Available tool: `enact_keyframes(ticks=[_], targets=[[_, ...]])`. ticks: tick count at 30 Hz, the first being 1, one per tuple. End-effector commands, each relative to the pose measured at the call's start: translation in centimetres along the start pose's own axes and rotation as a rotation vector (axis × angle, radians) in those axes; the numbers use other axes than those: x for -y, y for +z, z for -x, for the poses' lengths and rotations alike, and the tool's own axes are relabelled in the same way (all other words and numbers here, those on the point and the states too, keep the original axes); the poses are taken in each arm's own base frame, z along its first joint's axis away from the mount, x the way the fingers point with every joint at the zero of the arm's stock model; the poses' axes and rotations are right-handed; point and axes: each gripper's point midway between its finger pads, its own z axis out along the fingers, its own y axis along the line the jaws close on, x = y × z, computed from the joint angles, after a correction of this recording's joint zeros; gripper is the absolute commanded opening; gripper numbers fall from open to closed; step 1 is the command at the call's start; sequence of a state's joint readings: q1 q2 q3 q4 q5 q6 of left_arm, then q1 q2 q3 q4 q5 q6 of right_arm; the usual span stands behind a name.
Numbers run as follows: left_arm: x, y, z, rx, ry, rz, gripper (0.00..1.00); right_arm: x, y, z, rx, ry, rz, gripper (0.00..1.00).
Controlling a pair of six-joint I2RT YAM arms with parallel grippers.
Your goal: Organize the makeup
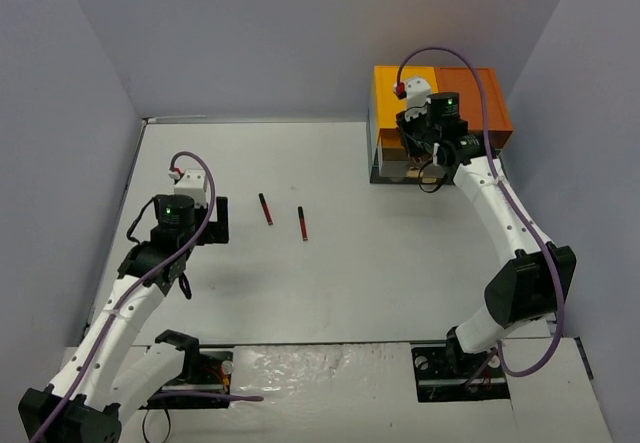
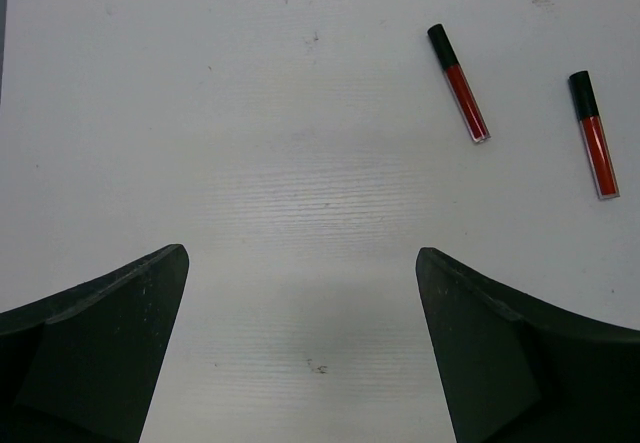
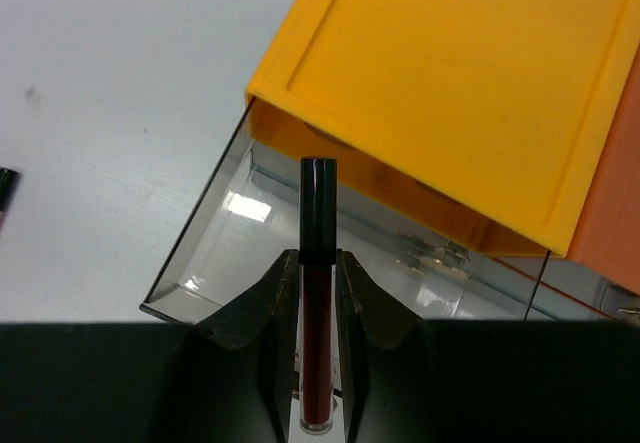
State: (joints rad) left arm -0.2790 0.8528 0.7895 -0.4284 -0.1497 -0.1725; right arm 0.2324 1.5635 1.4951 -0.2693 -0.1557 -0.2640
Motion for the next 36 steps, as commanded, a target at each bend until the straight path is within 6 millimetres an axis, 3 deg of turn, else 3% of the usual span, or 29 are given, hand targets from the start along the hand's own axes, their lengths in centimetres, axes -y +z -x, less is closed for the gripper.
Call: enact_keyframes(ticks=[1, 3, 13, 17, 19, 21, 23, 26, 27, 31, 36], targets=[[-0.9, -0.6, 1.8, 0.07, 0.002, 0.036, 0.97, 0.6, -0.6, 0.8, 0.052, -0.053, 0.004, 0.18], [-0.8, -0.4, 2.0, 0.073, 0.004, 0.034, 0.97, 0.6, -0.6, 1.0, 0.057, -0.057, 0.007, 0.26], [-0.6, 0.2, 1.9, 0.058, 0.012, 0.026, 0.97, -0.7, -1.6, 2.8, 0.112, -0.09, 0.07, 0.5], [-0.6, 0.1, 1.9, 0.061, 0.012, 0.029, 0.97, -4.1, -3.0, 5.4, 0.178, -0.113, 0.13, 0.54], [-0.7, 0.2, 2.0, 0.061, 0.011, 0.032, 0.97, -7.8, -3.8, 7.3, 0.216, -0.114, 0.183, 0.55], [-0.7, 0.2, 1.9, 0.061, 0.01, 0.034, 0.97, -11.5, -3.5, 7.6, 0.205, -0.082, 0.21, 0.59], [-0.7, 0.3, 2.0, 0.06, 0.009, 0.038, 0.97, -15.1, -2.9, 7.1, 0.173, -0.027, 0.211, 0.64], [-0.7, 0.4, 1.9, 0.057, 0.009, 0.039, 0.97, -19.3, -0.4, 4.5, 0.101, 0.047, 0.188, 0.66], [-0.8, 0.4, 1.9, 0.055, 0.009, 0.04, 0.97, -20.1, -0.3, 4.6, 0.107, 0.086, 0.189, 0.66], [-0.8, 0.4, 1.8, 0.05, 0.01, 0.044, 0.97, -23.4, 4.5, -0.8, -0.025, 0.212, 0.168, 0.66], [-0.8, 0.5, 1.7, 0.045, 0.006, 0.044, 0.97, -25.7, 8.6, -5.4, -0.136, 0.257, 0.157, 0.63]])
